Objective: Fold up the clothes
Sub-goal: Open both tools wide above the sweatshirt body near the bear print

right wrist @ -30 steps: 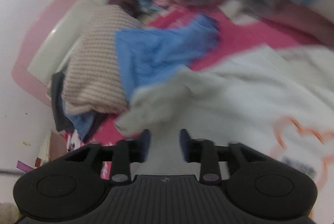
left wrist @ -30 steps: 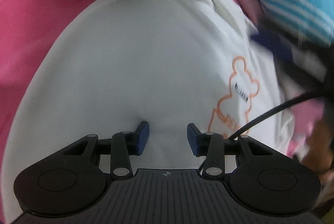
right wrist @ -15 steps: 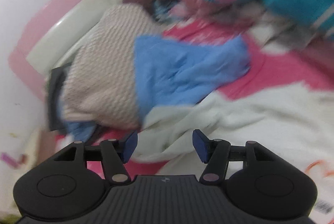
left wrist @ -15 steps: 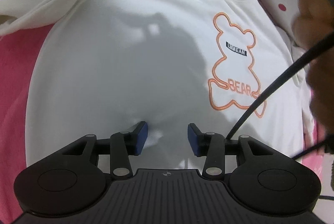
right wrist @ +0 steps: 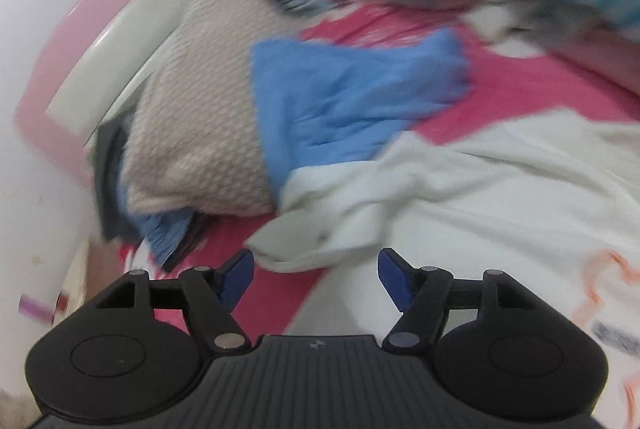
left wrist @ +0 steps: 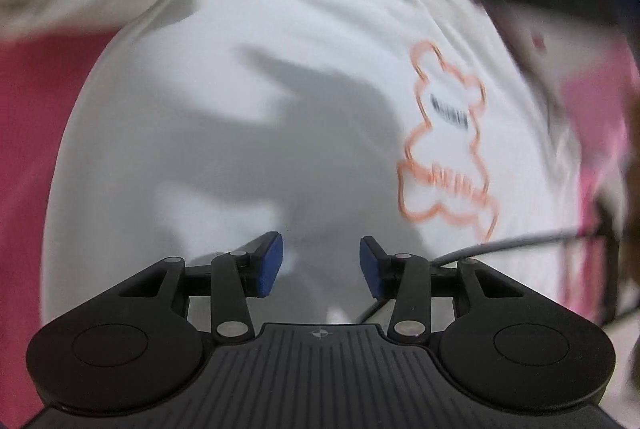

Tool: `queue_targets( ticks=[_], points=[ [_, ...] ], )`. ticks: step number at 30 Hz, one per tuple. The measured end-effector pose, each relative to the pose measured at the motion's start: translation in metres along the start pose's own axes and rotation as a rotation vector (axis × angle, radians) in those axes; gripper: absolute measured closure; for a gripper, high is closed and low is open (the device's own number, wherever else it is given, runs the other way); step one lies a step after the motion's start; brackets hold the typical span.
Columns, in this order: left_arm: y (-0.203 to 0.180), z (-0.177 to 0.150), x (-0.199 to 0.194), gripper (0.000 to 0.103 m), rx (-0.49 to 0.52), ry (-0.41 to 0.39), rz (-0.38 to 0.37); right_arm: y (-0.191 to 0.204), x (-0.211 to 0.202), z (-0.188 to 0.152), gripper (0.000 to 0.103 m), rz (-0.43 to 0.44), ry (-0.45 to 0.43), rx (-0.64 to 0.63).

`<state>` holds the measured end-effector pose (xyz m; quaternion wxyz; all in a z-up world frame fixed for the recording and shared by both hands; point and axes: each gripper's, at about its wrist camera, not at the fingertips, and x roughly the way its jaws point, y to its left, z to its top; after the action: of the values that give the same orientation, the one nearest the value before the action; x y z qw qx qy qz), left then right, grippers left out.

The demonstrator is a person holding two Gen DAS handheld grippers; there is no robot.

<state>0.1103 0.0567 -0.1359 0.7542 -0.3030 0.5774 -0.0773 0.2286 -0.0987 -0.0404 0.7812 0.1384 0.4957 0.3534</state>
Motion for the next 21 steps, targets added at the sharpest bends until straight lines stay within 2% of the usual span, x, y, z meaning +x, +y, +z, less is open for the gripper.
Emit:
queue_targets(
  ticks=[3, 4, 9, 13, 16, 18, 19, 21],
  points=[
    [0.035, 0.003, -0.001, 0.061, -0.343, -0.018, -0.110, -0.016, -0.023, -0.020, 0.030, -0.073, 0.014, 0.086],
    [0.042, 0.002, -0.001, 0.061, -0.421, -0.023, -0.134, -0.018, -0.029, -0.031, 0.030, -0.089, 0.034, 0.108],
    [0.065, -0.008, -0.001, 0.061, -0.693, -0.047, -0.221, -0.021, -0.051, -0.100, 0.030, -0.168, 0.166, 0.255],
    [0.074, -0.018, -0.001, 0.061, -0.811, -0.071, -0.263, -0.035, -0.070, -0.153, 0.026, -0.262, 0.201, 0.475],
    [0.073, -0.022, 0.002, 0.061, -0.858, -0.095, -0.264, -0.056, -0.064, -0.189, 0.026, -0.295, 0.229, 0.740],
    [0.073, -0.024, 0.001, 0.061, -0.871, -0.110, -0.254, -0.060, -0.059, -0.206, 0.026, -0.231, 0.252, 0.917],
    [0.073, -0.024, 0.000, 0.061, -0.871, -0.115, -0.248, -0.056, -0.059, -0.210, 0.026, -0.189, 0.248, 0.951],
    [0.070, -0.024, 0.002, 0.061, -0.865, -0.126, -0.237, -0.039, -0.068, -0.210, 0.025, -0.159, 0.242, 0.925]
  ],
)
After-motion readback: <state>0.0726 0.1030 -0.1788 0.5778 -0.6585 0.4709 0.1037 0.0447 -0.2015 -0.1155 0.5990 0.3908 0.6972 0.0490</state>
